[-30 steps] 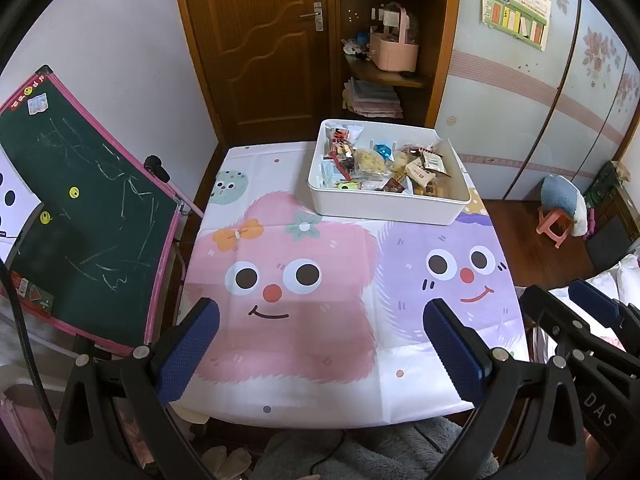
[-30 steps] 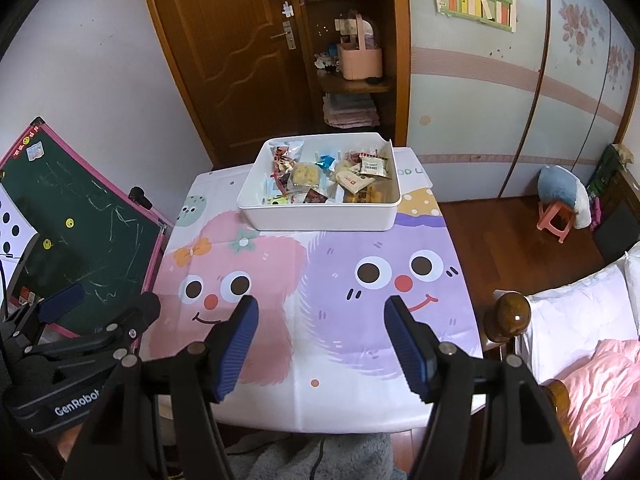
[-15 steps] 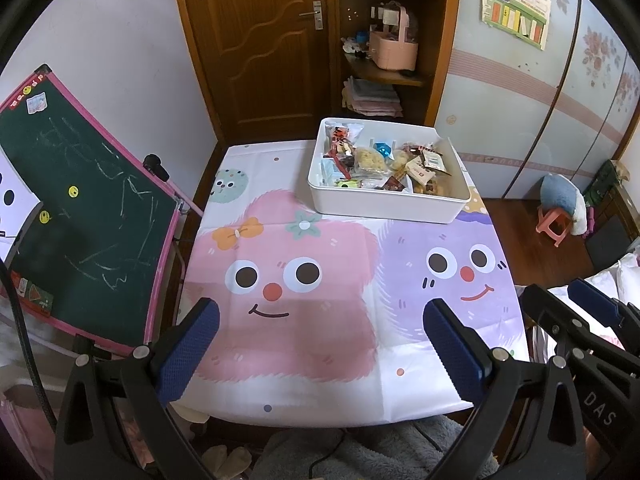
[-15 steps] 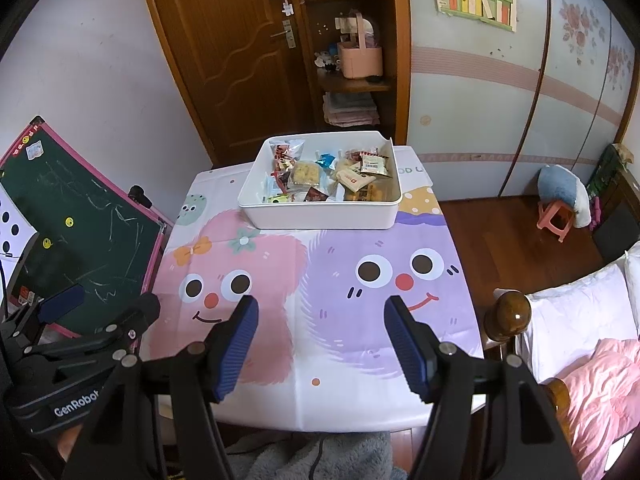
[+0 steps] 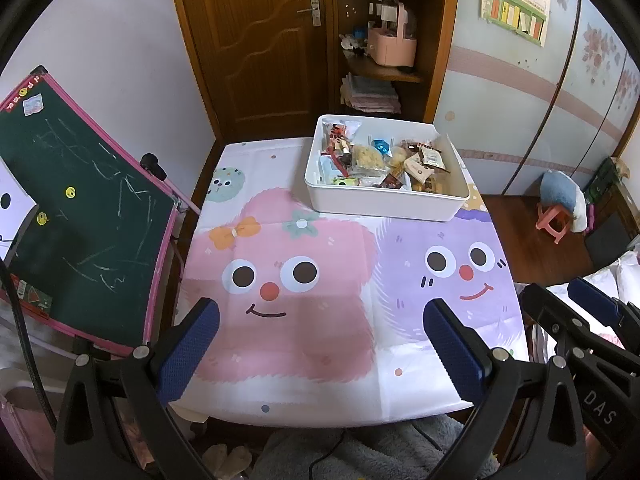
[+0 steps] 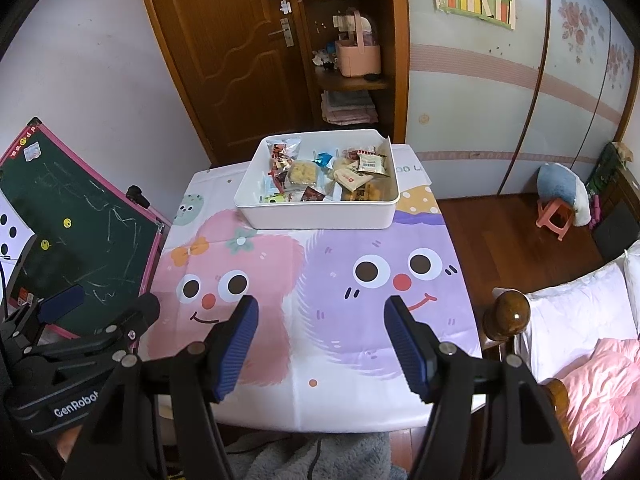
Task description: Organize snacks
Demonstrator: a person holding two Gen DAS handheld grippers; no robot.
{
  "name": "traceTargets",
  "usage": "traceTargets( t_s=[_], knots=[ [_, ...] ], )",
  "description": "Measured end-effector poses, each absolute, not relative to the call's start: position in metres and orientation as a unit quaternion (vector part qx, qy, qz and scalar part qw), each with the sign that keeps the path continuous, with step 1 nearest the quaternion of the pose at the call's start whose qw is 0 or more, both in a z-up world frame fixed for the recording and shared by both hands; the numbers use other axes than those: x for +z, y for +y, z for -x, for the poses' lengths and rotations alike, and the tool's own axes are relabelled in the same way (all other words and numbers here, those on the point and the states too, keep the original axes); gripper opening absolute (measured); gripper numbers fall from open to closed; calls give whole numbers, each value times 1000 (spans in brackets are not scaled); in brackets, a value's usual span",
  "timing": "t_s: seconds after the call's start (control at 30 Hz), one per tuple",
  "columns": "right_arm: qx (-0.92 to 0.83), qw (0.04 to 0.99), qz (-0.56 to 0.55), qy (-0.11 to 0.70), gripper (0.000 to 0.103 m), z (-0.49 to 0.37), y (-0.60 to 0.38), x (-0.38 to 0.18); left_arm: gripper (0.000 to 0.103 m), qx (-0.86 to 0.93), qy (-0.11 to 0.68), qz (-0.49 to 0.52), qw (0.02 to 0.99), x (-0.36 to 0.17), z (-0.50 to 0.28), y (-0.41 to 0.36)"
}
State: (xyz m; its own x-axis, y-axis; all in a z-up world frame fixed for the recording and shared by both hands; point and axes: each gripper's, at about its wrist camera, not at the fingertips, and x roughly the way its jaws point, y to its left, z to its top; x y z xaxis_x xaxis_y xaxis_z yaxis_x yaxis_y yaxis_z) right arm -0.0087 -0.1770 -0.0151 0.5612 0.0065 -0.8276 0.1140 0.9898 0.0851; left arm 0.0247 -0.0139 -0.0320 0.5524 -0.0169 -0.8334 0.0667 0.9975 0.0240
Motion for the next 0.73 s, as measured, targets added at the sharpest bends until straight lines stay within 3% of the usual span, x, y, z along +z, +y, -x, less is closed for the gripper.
traceTargets(
  t_s=[0.73],
  knots=[
    [-32, 875, -72, 478, 66, 6, -188, -23, 101, -23, 473, -29, 880, -37, -19, -23]
  ],
)
